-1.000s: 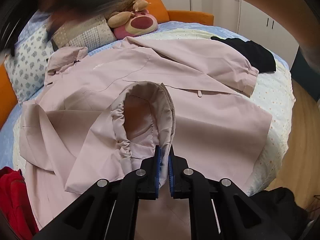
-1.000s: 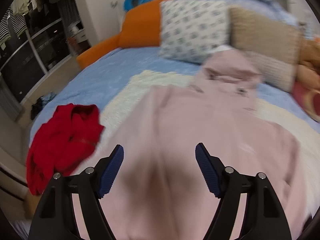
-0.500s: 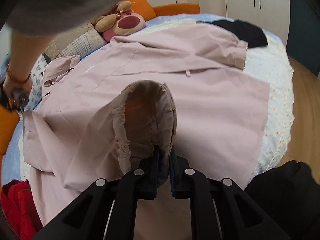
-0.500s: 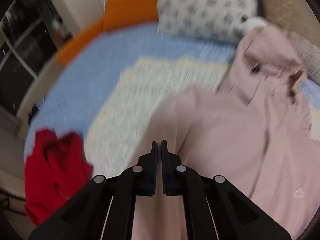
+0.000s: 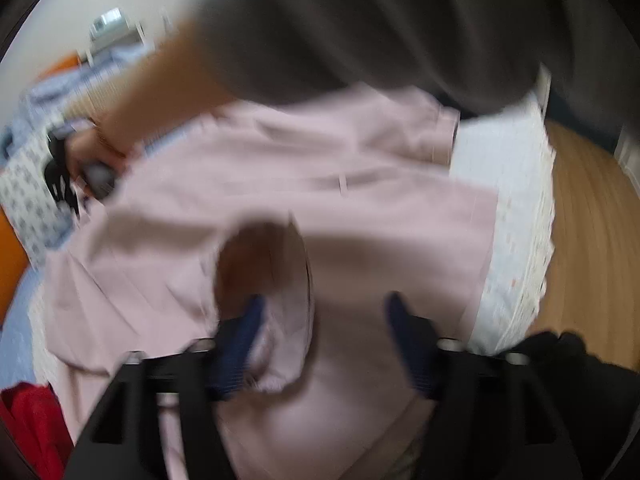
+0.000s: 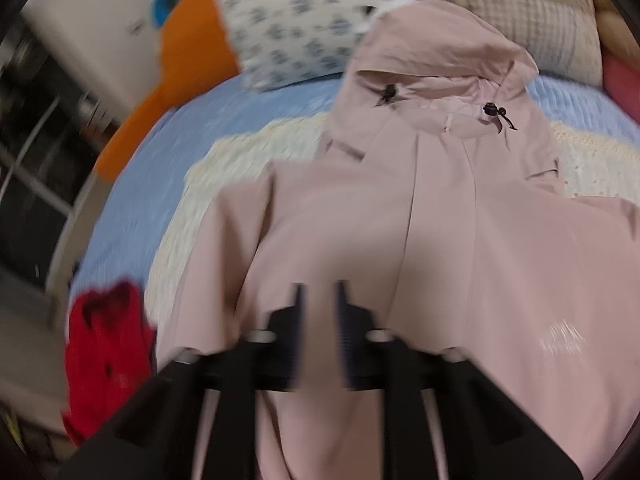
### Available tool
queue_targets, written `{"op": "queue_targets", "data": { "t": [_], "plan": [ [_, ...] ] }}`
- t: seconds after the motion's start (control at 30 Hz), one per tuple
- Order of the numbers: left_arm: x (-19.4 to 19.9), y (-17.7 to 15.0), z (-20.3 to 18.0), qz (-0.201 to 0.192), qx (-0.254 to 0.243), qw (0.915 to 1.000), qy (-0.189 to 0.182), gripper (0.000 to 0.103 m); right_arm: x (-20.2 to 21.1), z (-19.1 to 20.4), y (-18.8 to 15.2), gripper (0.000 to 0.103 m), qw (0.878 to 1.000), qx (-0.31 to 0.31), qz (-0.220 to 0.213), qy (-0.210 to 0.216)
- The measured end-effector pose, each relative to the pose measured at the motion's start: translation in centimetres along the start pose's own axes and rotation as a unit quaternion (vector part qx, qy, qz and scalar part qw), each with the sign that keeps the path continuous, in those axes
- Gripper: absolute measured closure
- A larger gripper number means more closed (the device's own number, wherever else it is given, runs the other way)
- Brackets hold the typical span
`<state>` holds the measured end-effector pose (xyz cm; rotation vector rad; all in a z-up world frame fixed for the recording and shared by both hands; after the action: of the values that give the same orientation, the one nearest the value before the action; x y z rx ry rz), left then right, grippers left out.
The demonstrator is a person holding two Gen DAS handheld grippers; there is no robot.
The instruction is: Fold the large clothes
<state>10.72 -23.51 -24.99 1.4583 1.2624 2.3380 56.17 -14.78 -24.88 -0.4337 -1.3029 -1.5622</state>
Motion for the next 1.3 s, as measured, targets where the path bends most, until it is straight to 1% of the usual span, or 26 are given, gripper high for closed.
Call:
{"op": "queue_targets", "data": {
  "t": [0.03,0.07,0.1,0.17,0.27,0.3,0.4,0.47,0.5,0.6,0.73,0.77,0.8,0.83,0.87,0.9,0.93,0.97,1.0,1.03,1.07,1.1,1.13,1.17,1.23,1.3],
  "plan": [
    [0.7,0.3,0.1,-0.017,0.002,0.9998,-0.002,0.009,2.0,1.0,-1.6,0.045,0.999,0.032,-0.003,-0.006],
    [1.6,0.6,0.6,-0.035,0.01,0.9993,-0.004,0.009,3.7,1.8,-2.7,0.032,0.998,0.054,-0.01,-0.009],
    [2.3,0.8,1.2,-0.046,0.023,0.9987,-0.003,0.009,6.0,2.6,-4.3,0.029,0.997,0.077,-0.019,-0.007],
    [3.7,1.0,2.9,-0.056,0.06,0.9964,-0.02,0.009,10.7,4.1,-7.7,0.029,0.993,0.119,-0.027,0.002],
    [6.7,1.0,6.8,-0.069,0.133,0.9874,-0.051,0.009,19.1,5.3,-13.9,0.022,0.985,0.164,-0.062,0.001],
    [7.3,1.0,8.1,-0.07,0.145,0.9857,-0.048,0.008,21.6,5.2,-16.1,0.021,0.982,0.172,-0.074,-0.002],
    [8.9,0.9,13.9,-0.059,0.173,0.9828,0.026,0.007,26.7,4.8,-22.9,0.021,0.975,0.196,-0.104,-0.016],
    [8.4,1.3,19.0,-0.039,0.201,0.976,0.073,0.007,27.7,4.5,-27.1,0.021,0.967,0.222,-0.115,-0.036],
    [8.1,1.3,20.4,-0.037,0.212,0.9735,0.077,0.007,27.5,4.4,-28.8,0.021,0.963,0.239,-0.113,-0.051],
    [4.7,1.6,26.6,-0.011,0.274,0.9573,0.091,0.007,24.6,4.5,-33.9,0.023,0.942,0.313,-0.085,-0.092],
    [-0.9,-0.3,32.9,0.037,0.37,0.923,0.099,0.007,19.8,5.0,-36.1,0.035,0.914,0.38,-0.06,-0.13],
    [-2.0,-0.9,33.9,0.046,0.385,0.9155,0.107,0.007,18.5,5.1,-35.9,0.036,0.907,0.394,-0.059,-0.139],
    [-2.8,-1.2,34.5,0.049,0.393,0.9118,0.109,0.007,17.5,5.2,-35.8,0.038,0.904,0.401,-0.056,-0.136],
    [-3.9,-1.7,35.4,0.052,0.404,0.9065,0.112,0.007,16.3,5.5,-35.7,0.04,0.904,0.406,-0.046,-0.125],
    [-4.5,-2.2,36.1,0.054,0.408,0.9036,0.117,0.007,15.2,5.4,-35.4,0.055,0.904,0.409,-0.036,-0.118],
    [-5.3,-2.6,36.5,0.055,0.415,0.9006,0.116,0.007,14.4,5.4,-35.1,0.074,0.906,0.407,-0.023,-0.112],
    [-5.8,-2.8,36.8,0.054,0.423,0.8975,0.113,0.007,14.2,5.5,-34.4,0.088,0.916,0.39,-0.019,-0.093],
    [-6.2,-2.9,37.1,0.053,0.428,0.8951,0.113,0.007,14.6,5.5,-33.8,0.094,0.927,0.367,-0.024,-0.07],
    [-6.5,-3.0,37.4,0.051,0.434,0.8925,0.111,0.007,16.0,5.5,-32.7,0.094,0.945,0.322,-0.043,-0.037],
    [-6.6,-2.8,37.6,0.049,0.437,0.8913,0.11,0.007,17.1,5.4,-32.1,0.094,0.956,0.288,-0.058,-0.017],
    [-6.8,-2.7,37.7,0.05,0.436,0.8914,0.113,0.007,19.3,4.9,-31.0,0.094,0.969,0.233,-0.08,0.026],
    [-7.2,-2.4,37.9,0.05,0.43,0.8936,0.117,0.007,21.5,4.2,-30.4,0.094,0.975,0.187,-0.101,0.07],
    [-7.4,-2.0,37.8,0.053,0.423,0.8965,0.121,0.007,23.6,3.6,-30.3,0.094,0.975,0.152,-0.12,0.11],
    [-7.7,-1.6,37.8,0.06,0.41,0.901,0.129,0.007,24.9,3.1,-30.5,0.094,0.973,0.136,-0.13,0.13],
    [-8.7,-1.1,37.4,0.077,0.387,0.9084,0.137,0.007,26.4,1.5,-31.6,0.094,0.974,0.103,-0.144,0.139],
    [-10.1,-1.2,37.2,0.097,0.378,0.9097,0.142,0.007,25.6,-0.9,-33.1,0.094,0.981,0.062,-0.135,0.126]
  ]
}}
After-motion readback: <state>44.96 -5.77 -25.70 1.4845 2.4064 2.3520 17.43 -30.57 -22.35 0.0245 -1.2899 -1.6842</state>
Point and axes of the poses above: each gripper's, at about its wrist camera, not at the fingertips, and x roughly against the way its jaws point, z to its left, y to its top, the point moved 6 cm from there along -x, roughly the way its jaws point
